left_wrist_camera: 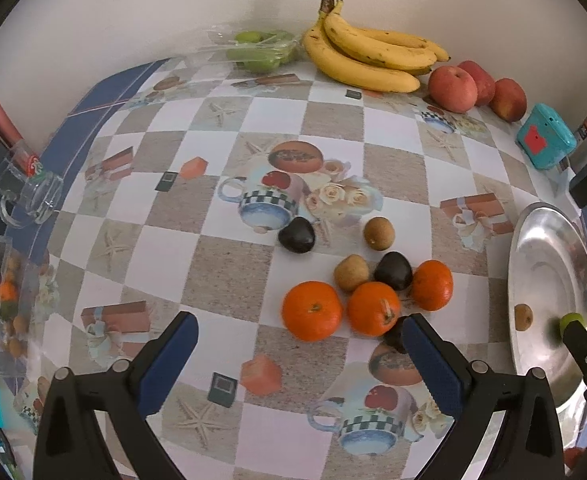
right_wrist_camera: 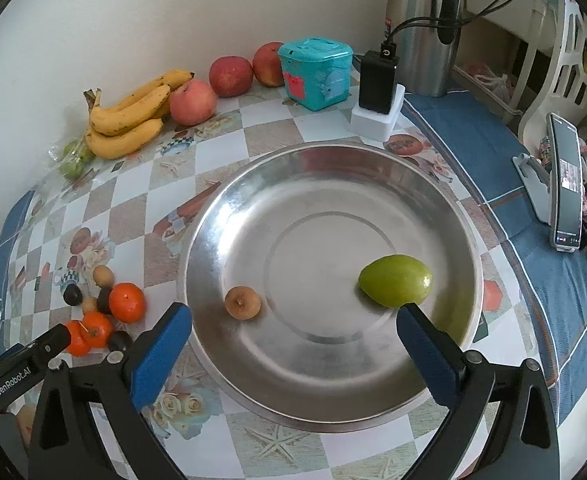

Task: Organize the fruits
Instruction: 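Move both tools back toward the remaining fruit cluster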

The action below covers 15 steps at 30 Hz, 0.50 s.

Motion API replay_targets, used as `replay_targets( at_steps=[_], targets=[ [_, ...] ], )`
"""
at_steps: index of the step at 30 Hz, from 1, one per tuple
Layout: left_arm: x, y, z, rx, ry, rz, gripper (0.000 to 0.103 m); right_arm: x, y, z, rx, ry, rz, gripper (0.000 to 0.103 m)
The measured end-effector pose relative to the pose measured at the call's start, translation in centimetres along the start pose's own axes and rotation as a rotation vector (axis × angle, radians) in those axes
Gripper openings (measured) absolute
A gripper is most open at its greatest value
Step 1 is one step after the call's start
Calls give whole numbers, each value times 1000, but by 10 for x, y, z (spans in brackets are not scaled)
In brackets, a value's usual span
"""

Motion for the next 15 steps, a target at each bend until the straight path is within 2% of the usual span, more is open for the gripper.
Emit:
replay_targets(
  at_steps=[7,15],
  targets=[
    [-5,2,-17,31,51,25,103,2,-3,-15,-28,65,-25,102],
    [-8,6,-56,-47,99,35,103,-2,-9,-47,-94,140,-25,102]
  ],
)
Point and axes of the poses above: each gripper's, at about its wrist camera, not at the fingertips, and x roughly the way its jaws point, z to its right, y to its top, the point moved 1 cm from there along x, roughly the way its jaws point, and after that the axes turned 1 degree about x, right-handed, at the moved point
